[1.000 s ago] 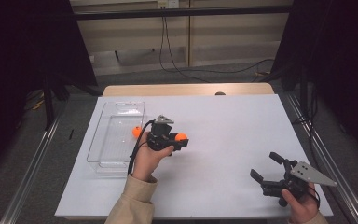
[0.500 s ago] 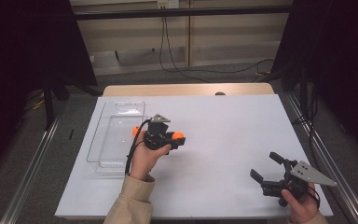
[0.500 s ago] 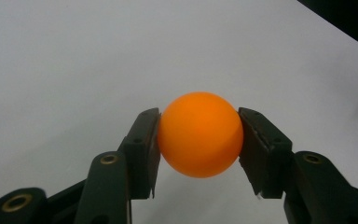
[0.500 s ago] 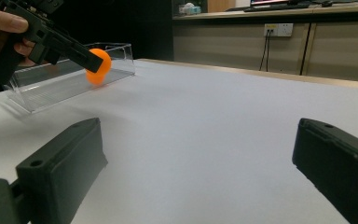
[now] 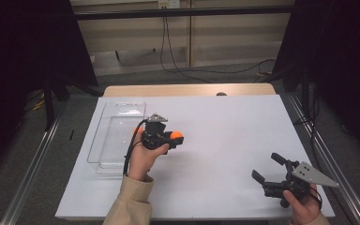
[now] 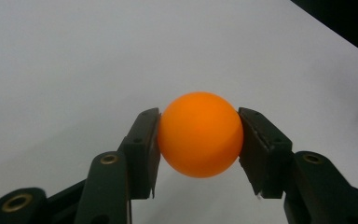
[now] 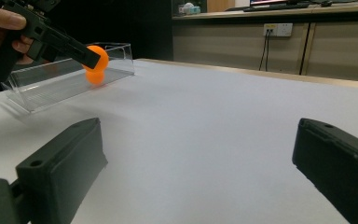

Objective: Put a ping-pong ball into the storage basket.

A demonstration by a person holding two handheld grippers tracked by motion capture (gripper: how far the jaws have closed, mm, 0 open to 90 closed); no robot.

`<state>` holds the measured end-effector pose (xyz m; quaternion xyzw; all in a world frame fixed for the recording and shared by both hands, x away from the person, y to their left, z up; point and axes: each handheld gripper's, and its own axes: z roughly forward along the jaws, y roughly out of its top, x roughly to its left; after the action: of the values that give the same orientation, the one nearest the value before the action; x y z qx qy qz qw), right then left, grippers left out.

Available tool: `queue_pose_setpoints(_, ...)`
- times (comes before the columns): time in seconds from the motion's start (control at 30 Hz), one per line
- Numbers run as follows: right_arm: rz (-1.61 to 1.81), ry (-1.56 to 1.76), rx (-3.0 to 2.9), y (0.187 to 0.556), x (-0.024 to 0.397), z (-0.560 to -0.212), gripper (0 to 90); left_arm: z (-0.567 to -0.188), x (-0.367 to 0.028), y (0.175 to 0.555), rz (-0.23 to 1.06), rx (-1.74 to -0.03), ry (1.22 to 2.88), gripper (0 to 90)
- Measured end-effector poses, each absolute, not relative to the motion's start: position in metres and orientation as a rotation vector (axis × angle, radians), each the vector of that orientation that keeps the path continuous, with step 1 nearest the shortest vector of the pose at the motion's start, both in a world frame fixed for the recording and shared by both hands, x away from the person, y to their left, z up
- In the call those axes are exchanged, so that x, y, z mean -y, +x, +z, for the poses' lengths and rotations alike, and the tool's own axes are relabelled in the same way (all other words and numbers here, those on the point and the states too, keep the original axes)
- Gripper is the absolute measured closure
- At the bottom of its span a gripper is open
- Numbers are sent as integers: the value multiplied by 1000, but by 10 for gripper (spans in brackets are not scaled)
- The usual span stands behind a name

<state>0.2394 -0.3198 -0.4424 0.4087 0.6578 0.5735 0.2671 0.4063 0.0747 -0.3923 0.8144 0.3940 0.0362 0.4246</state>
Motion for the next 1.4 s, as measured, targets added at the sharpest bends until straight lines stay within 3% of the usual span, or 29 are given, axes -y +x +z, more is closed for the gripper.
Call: queue_pose_setpoints(1.4,1546,1105,-1771,238,321,-442,16,-383,-97,409,167,-1039,1998,510)
